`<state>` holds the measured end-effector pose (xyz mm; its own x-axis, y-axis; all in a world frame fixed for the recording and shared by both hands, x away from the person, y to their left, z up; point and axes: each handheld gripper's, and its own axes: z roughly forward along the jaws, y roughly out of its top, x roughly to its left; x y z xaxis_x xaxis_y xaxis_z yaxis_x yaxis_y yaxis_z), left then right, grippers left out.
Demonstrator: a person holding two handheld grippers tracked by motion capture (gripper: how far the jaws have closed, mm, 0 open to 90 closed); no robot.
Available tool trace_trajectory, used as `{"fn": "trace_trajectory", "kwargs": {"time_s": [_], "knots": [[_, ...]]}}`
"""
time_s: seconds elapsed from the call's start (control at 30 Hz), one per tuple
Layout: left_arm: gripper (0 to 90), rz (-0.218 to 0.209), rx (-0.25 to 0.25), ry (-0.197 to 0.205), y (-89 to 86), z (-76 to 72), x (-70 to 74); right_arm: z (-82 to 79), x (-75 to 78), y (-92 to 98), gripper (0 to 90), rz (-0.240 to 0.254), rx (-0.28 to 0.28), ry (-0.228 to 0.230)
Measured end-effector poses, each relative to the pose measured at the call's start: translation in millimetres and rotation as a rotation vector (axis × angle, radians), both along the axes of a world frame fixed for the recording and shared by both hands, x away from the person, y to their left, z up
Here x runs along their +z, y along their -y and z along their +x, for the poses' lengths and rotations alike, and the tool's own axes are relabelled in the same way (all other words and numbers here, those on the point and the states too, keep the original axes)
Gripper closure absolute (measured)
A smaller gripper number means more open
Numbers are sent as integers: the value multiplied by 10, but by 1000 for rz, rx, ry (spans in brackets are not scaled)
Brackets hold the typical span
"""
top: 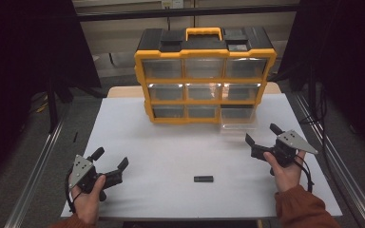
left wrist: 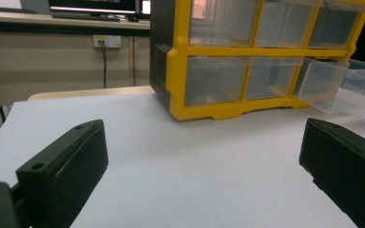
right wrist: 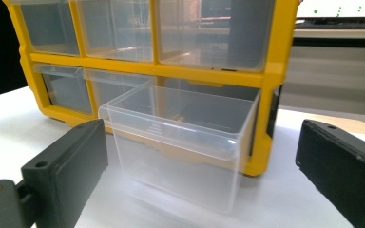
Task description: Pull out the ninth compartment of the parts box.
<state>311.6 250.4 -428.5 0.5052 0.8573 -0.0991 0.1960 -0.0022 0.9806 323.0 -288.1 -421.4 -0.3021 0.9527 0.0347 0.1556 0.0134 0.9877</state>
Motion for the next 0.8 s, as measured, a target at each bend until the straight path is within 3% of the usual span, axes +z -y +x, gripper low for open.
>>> {"fn": "trace_trajectory", "kwargs": {"time_s": [0.07,0.13,0.23,0.57,0.7,0.8], "knots": [[23,-4,0,-2,0,4,-2,-35,-1,11,32,-4,-5,6],[23,-1,1,0,-4,6,-4,-68,-4,16,27,-39,-21,9],[23,-5,-6,7,2,-1,-5,-131,-10,31,27,-7,-15,16],[23,23,-11,17,-3,-6,1,-378,-21,63,22,-3,-32,26],[23,13,-3,27,-4,-22,9,-483,-27,116,19,8,-50,24],[22,30,9,27,-22,-31,16,-551,-57,155,18,4,-62,8]]}}
